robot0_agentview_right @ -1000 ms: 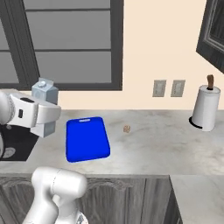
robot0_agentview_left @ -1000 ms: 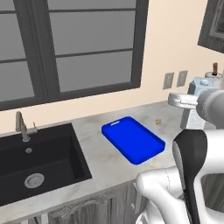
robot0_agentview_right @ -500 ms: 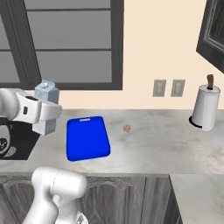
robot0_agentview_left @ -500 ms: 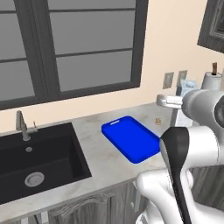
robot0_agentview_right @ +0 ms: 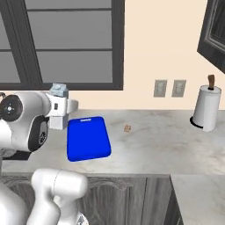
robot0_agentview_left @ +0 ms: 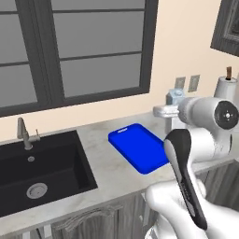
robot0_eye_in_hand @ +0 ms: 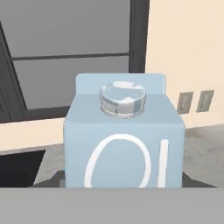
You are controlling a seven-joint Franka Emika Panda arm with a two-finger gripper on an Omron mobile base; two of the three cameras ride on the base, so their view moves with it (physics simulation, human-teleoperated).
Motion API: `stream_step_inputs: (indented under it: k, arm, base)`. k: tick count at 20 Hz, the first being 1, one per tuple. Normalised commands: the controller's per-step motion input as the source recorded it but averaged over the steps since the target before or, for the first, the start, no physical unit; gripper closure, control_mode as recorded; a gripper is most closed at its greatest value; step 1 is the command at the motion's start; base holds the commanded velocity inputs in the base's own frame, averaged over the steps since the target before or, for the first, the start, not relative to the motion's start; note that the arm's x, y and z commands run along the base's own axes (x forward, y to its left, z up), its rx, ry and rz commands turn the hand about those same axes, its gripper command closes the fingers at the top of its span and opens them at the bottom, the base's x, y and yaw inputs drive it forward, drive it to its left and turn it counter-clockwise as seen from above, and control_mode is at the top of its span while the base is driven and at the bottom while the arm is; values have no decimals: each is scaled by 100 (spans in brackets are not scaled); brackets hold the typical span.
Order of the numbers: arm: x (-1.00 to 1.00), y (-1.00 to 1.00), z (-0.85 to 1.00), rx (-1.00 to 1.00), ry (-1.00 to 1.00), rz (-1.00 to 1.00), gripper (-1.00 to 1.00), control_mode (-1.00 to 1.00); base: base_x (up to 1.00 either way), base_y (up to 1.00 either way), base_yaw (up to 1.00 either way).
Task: Take out the milk from the fridge and place it on the tray on the counter. Then take the sugar cube near the tray and place it in the tray.
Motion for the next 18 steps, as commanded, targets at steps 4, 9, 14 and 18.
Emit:
stream_step_inputs:
  k: [4,9,14,18]
  arm:
    - [71,-23,-34,0,12,49,100,-100]
    - [59,-9,-42,2,7,51,100,-100]
    - [57,9,-35,12,12,38,100,-100]
    - [53,6,-26,21,12,26,100,-100]
  base:
    - [0,0,0]
    - [0,0,0]
    - [0,0,0]
    - [0,0,0]
